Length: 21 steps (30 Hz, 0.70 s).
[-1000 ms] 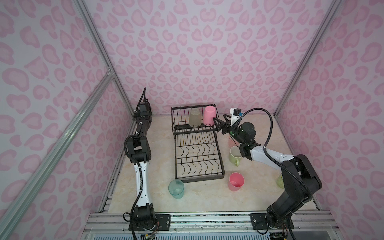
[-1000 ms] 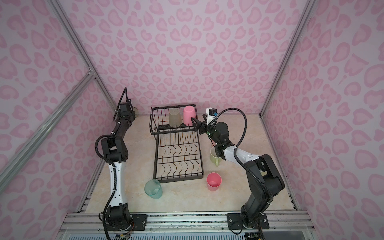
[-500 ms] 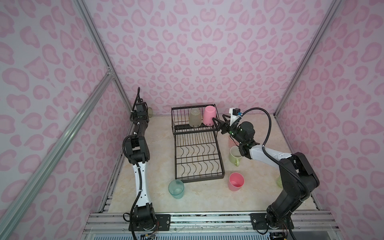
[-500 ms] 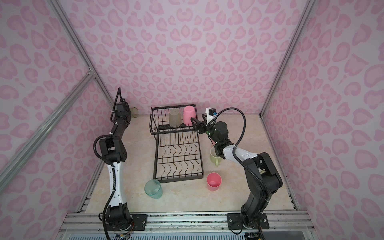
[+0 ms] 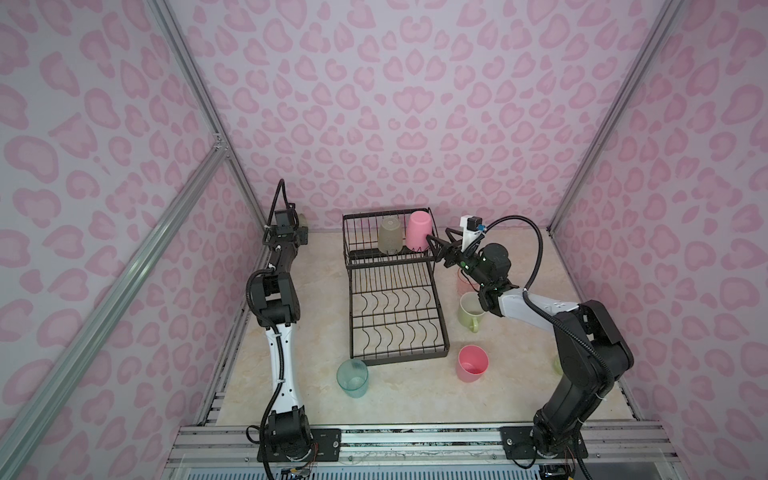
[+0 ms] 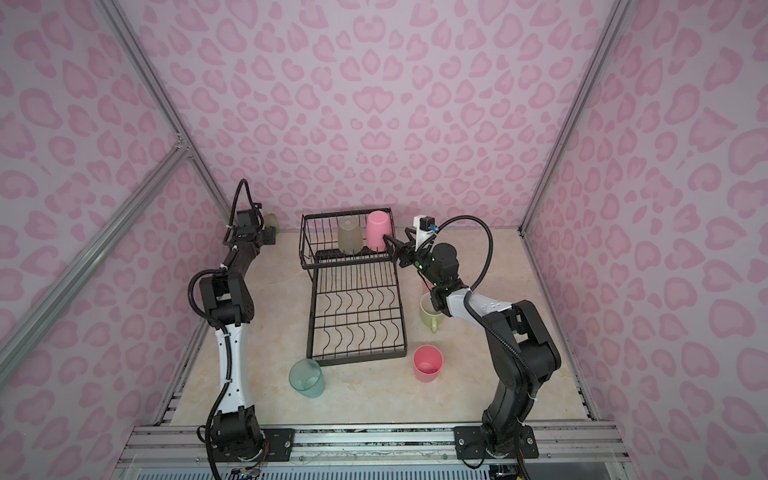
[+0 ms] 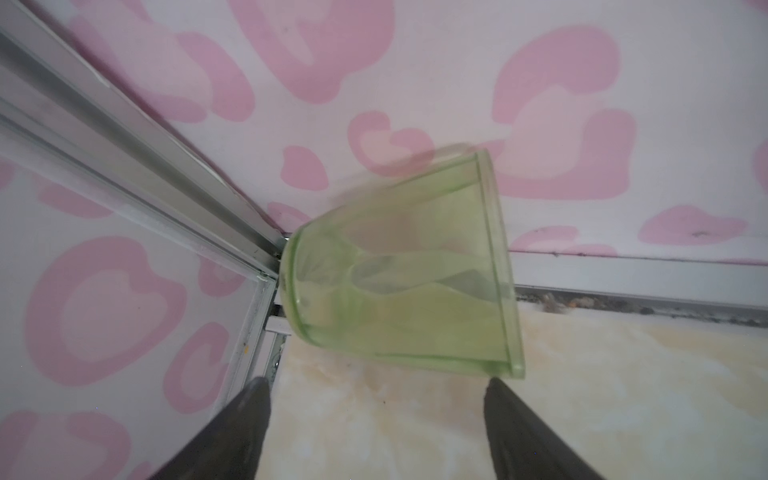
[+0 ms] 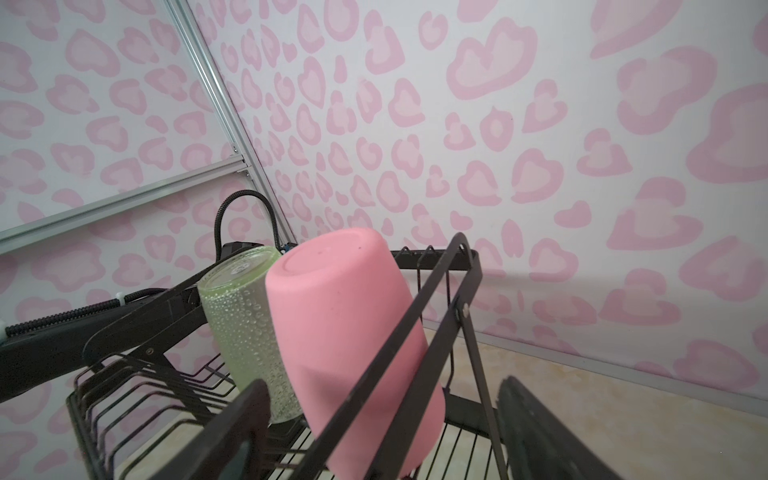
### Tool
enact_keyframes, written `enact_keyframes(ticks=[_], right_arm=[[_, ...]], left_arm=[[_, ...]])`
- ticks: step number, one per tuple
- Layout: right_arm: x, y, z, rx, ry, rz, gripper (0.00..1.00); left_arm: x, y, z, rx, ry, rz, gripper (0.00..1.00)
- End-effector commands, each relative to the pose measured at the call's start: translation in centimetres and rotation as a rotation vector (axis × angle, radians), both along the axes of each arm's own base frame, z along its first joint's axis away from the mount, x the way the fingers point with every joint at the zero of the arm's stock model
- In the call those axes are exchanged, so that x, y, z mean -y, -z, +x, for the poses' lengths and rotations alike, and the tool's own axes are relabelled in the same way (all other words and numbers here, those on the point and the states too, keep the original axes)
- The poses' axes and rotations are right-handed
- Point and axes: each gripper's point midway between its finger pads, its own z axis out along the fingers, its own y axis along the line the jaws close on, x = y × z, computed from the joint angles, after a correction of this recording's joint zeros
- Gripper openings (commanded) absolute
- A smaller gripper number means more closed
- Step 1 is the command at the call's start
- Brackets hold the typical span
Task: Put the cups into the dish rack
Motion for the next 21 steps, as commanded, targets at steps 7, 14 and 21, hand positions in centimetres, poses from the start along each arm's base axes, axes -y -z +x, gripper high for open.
enact_keyframes(ticks=[7,14,21], right_arm=[[-0.5,1.4,0.8,-0.022,-0.010,-0.004,0.84],[-0.6,1.4,1.0,-0.018,-0.014,-0.001,0.84],[-0.6,1.6,1.0,-0.011,-0.014,-0.008,0.84]], left_arm=[[1.2,-10.5,0.1,0.211,0.060,-0.017,0.81],[2.1,-12.8,-1.1,0.294,0.077,-0.073,0.81],[2.1,-15.2,-1.8,0.375,0.062,-0.099,0.85]])
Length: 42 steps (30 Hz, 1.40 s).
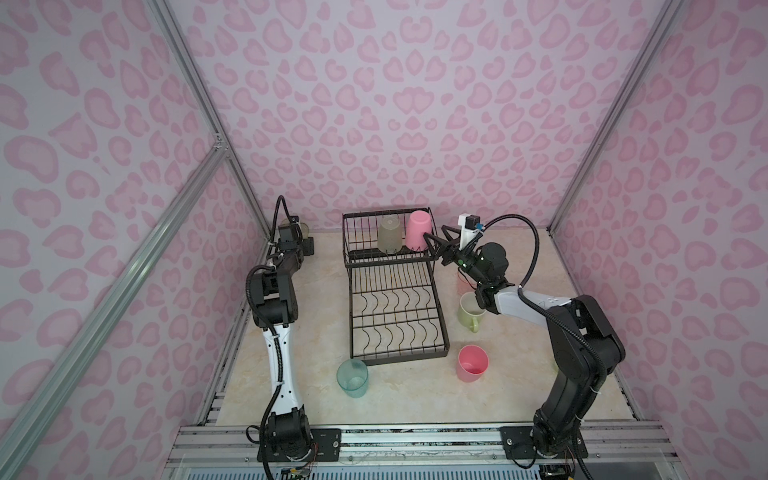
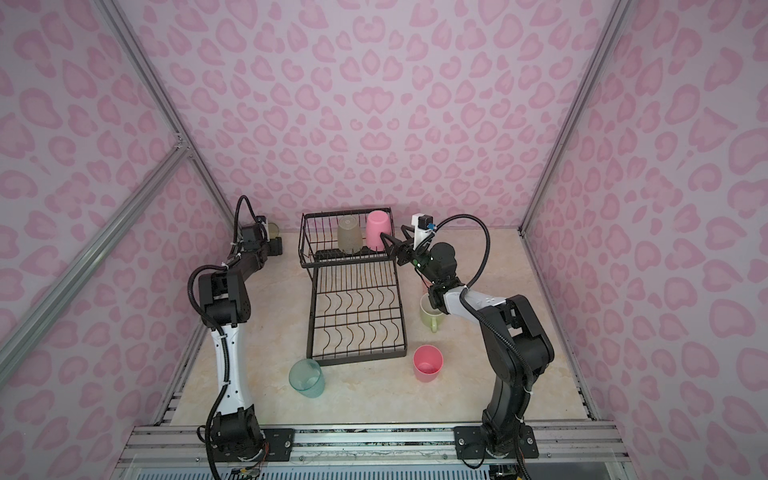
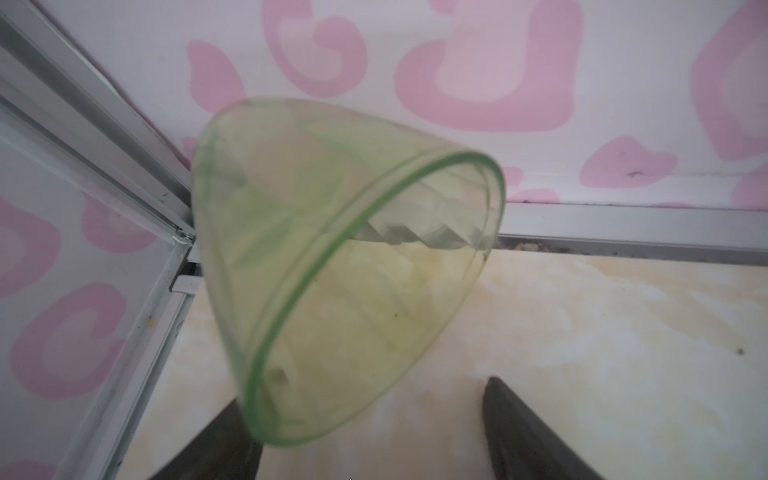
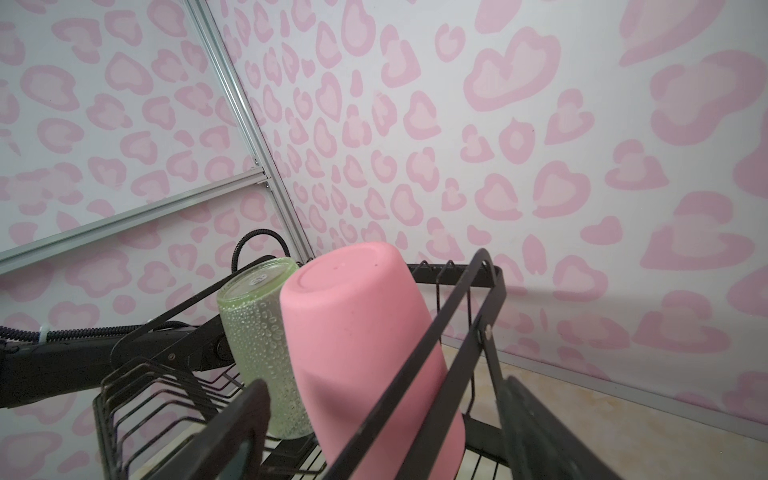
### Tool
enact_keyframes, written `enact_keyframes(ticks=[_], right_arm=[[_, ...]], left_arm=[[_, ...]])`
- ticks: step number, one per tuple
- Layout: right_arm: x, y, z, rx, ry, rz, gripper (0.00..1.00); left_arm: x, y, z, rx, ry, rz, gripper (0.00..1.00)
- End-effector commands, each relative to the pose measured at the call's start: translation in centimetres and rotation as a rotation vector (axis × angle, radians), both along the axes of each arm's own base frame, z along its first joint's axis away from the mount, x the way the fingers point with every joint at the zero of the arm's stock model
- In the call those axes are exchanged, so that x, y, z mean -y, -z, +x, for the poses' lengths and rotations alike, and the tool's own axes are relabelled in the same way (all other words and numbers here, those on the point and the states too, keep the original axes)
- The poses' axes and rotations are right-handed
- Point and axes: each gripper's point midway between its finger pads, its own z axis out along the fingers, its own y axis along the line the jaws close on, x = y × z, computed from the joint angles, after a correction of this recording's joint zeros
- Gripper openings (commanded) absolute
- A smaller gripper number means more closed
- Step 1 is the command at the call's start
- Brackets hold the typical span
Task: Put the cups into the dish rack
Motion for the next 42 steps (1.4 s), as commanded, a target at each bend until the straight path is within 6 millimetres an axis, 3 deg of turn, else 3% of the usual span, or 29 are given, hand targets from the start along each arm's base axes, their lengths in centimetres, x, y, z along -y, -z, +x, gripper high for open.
enact_keyframes(ticks=[1,9,15,24,31,37,42], right_arm=[[0.0,1.9,0.5,-0.038,0.017,-0.042,0.84],[0.0,1.9,0.6,-0.034,0.018,-0.048,0.84],[-0.1,1.9,0.7,-0.033,0.016,-0.047,0.84],[-0.3,2.0,1.0,-0.037,0.010,-0.038,0.84],[-0.6,2.0,1.5,-0.042,0.005,-0.031,0.84],[-0.7,2.4,1.7,-0.049,0.002,-0.030,0.84],[-0.5,2.2,1.7,-0.046,0.009,-0.033,0.85]], left_arm=[[-0.2,-19.9,-0.2,0.322,-0.014,0.025,0.85],[-4.2,-21.6,-1.0,0.411,-0.180,-0.025,0.83],[-5.7,-22.3,-1.6,0.434,-0.192,-0.081,0.81],[-5.3,-22.9,-1.0,0.456,-0.110,-0.094,0.79],[-5.1,-23.4,-0.6,0.480,-0.078,-0.111,0.73],[-4.9,-23.6,-0.2,0.497,-0.045,-0.101,0.66],[-4.6,-23.8,0.3,0.505,-0.014,-0.090,0.54]])
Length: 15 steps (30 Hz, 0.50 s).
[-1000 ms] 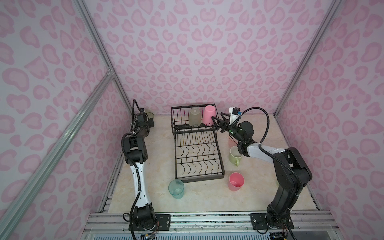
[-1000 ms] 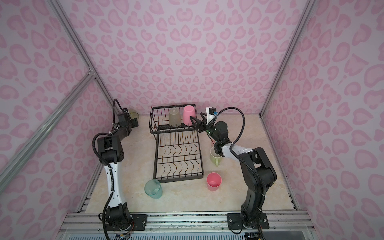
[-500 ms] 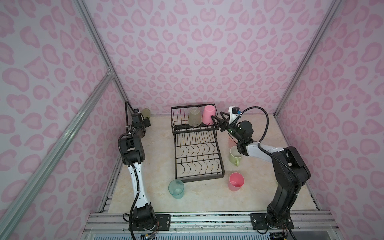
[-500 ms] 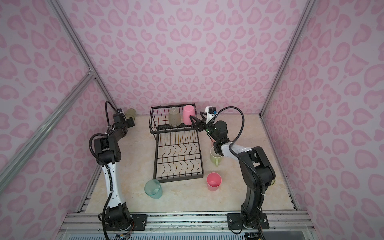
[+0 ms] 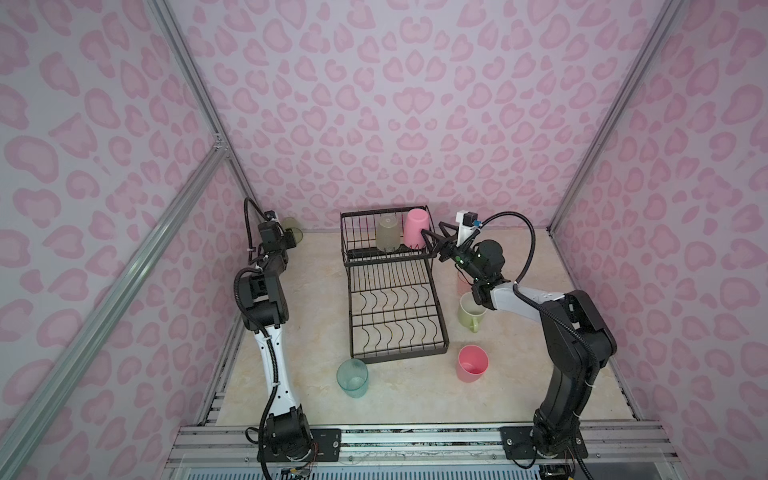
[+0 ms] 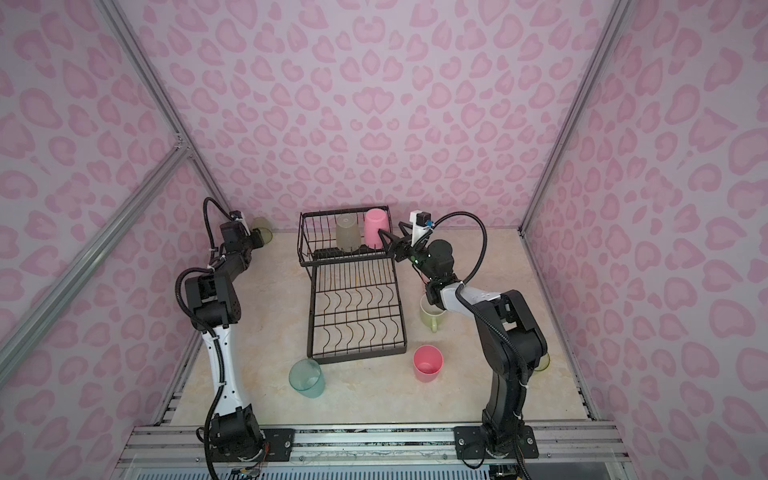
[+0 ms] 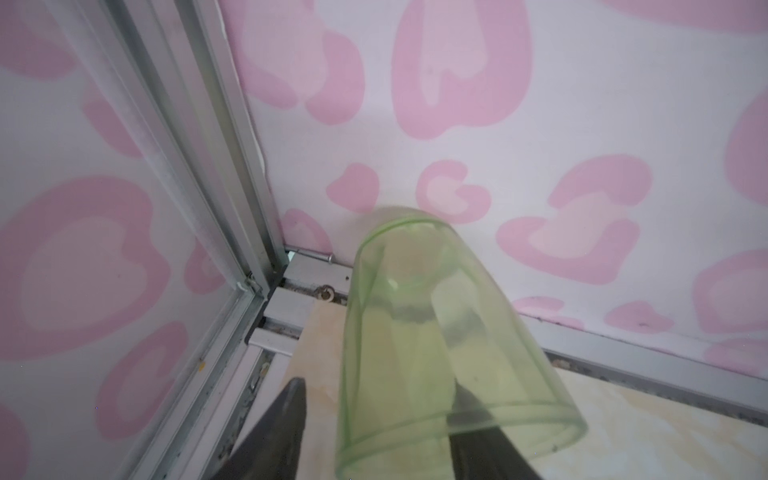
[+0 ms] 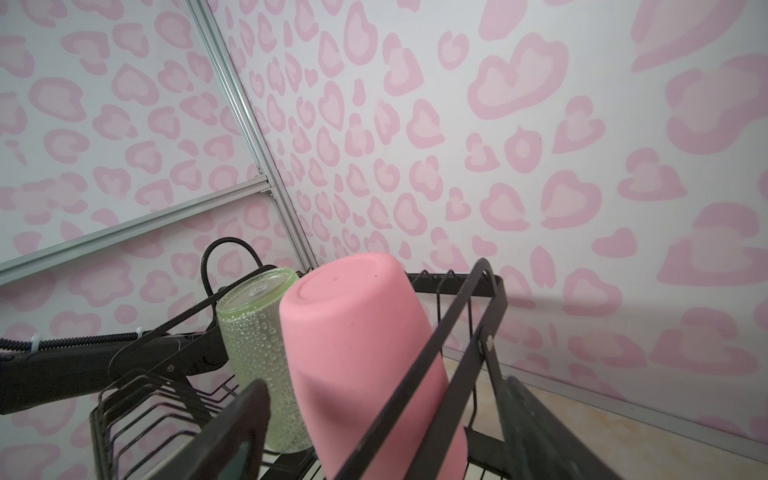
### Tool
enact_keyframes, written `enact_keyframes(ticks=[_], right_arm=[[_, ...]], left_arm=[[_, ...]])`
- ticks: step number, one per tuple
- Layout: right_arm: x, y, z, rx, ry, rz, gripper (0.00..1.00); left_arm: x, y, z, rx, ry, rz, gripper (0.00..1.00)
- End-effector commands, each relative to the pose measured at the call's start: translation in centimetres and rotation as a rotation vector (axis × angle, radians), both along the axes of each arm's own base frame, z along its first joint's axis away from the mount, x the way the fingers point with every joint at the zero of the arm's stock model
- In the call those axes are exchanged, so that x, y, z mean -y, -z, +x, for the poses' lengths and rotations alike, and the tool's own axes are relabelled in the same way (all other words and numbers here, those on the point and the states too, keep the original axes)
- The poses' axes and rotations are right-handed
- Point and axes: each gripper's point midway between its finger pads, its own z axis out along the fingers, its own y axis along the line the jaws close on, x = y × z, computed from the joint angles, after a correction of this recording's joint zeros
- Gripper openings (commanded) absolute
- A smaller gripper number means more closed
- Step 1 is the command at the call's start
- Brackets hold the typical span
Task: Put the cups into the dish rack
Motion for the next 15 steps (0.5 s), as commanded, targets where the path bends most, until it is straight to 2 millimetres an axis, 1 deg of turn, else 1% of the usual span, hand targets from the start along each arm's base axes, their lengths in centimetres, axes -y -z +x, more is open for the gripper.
enact_keyframes(ticks=[1,3,4,6,7,10,13,15], right_arm=[[0.15,2.53,0.56,-0.064,0.021,-0.053,0.85],[0.13,2.45,0.52,-0.064,0.021,-0.051,0.85],[0.14,2.35,0.48,-0.063,0.022,-0.050,0.85],[0.24,2.27,0.49,-0.062,0.027,-0.050,0.85],[0.26,2.30,0.45,-0.064,0.030,-0.050,0.85],[0.50,2.28,0.51,-0.064,0.043,-0.054,0.85],[0.67,2.21,0.54,-0.065,0.054,-0.058,0.85],[0.82,2.09,0.49,-0.063,0.061,-0.058,0.85]], left_arm=[[0.82,-18.83,-0.80,0.295,0.038,0.091,0.51],[0.87,-18.73,-0.51,0.290,0.049,0.091,0.46],[0.88,-18.60,-0.41,0.285,0.053,0.091,0.41],[0.85,-18.40,-0.34,0.283,0.054,0.094,0.35],[0.84,-18.28,-0.31,0.281,0.054,0.093,0.29],[0.86,-18.07,-0.32,0.274,0.058,0.097,0.16],[0.89,-18.19,-0.45,0.271,0.057,0.101,0.07],[0.94,-18.30,-0.57,0.270,0.059,0.101,0.05]])
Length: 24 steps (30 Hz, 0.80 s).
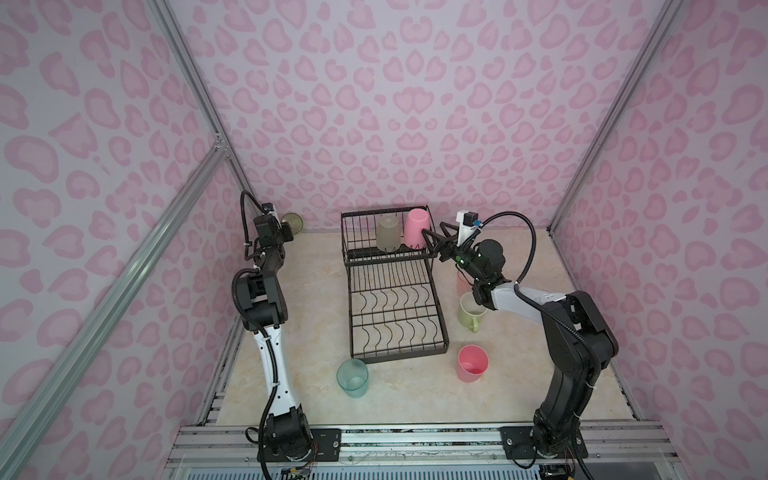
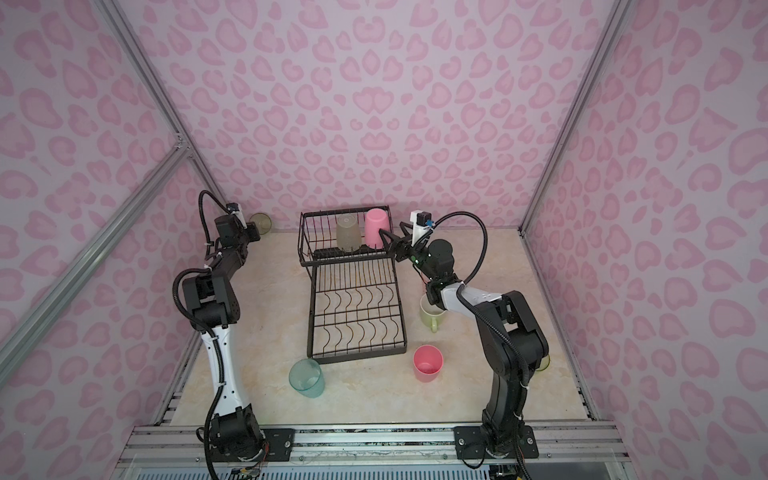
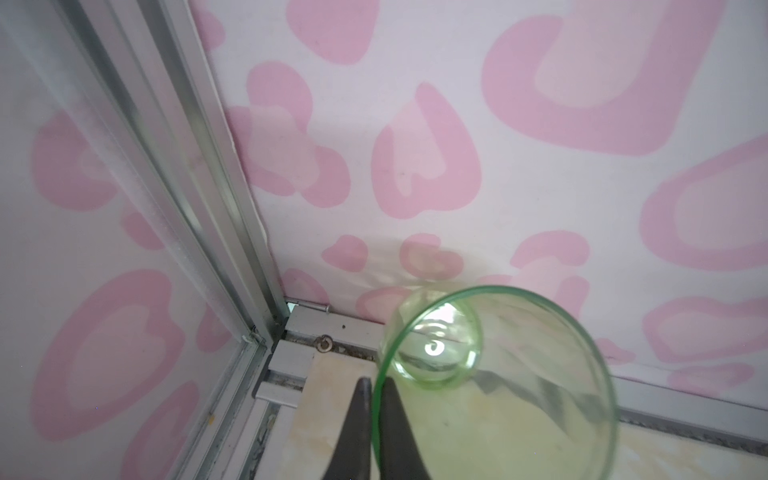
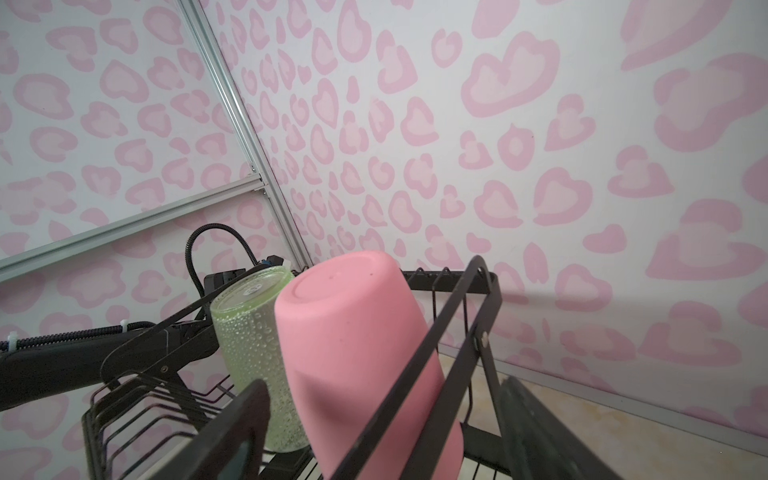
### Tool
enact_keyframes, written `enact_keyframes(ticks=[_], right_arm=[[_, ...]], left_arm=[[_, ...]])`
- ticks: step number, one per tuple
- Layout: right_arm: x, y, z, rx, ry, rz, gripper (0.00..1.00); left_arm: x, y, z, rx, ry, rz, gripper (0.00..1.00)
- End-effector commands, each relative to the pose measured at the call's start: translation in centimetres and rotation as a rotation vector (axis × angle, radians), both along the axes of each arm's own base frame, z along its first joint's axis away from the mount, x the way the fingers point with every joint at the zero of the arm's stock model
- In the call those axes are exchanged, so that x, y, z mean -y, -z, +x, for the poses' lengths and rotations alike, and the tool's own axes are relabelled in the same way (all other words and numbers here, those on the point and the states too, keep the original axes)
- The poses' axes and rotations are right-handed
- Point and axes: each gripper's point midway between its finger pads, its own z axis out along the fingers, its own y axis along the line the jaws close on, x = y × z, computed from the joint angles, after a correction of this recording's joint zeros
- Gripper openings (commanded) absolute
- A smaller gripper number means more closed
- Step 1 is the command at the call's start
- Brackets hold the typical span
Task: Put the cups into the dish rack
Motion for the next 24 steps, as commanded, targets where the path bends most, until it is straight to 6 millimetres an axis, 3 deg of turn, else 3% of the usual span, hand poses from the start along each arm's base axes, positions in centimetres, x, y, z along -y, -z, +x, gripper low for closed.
enact_keyframes(ticks=[1,10,18,24], right_arm=[[0.6,2.1,0.5,-0.049,0.046,-0.054,0.85],[1.0,2.0,0.5,-0.054,0.066,-0.057,0.85],[1.6,2.1,0.8,-0.076,0.097,-0.061,0.87],[2.2,1.1,0.9,-0.072,0.111,-0.034,0.88]], left_arm=[[0.6,-15.5,-1.5,0.228,0.010,0.066,0.05],[0.7,-15.6,-1.8,0.221,0.007,0.045,0.04],[1.0,-17.5,-3.2,0.243,-0.001,0.009,0.04],[1.8,-18.3,-4.5,0.239,-0.006,-0.011,0.04]])
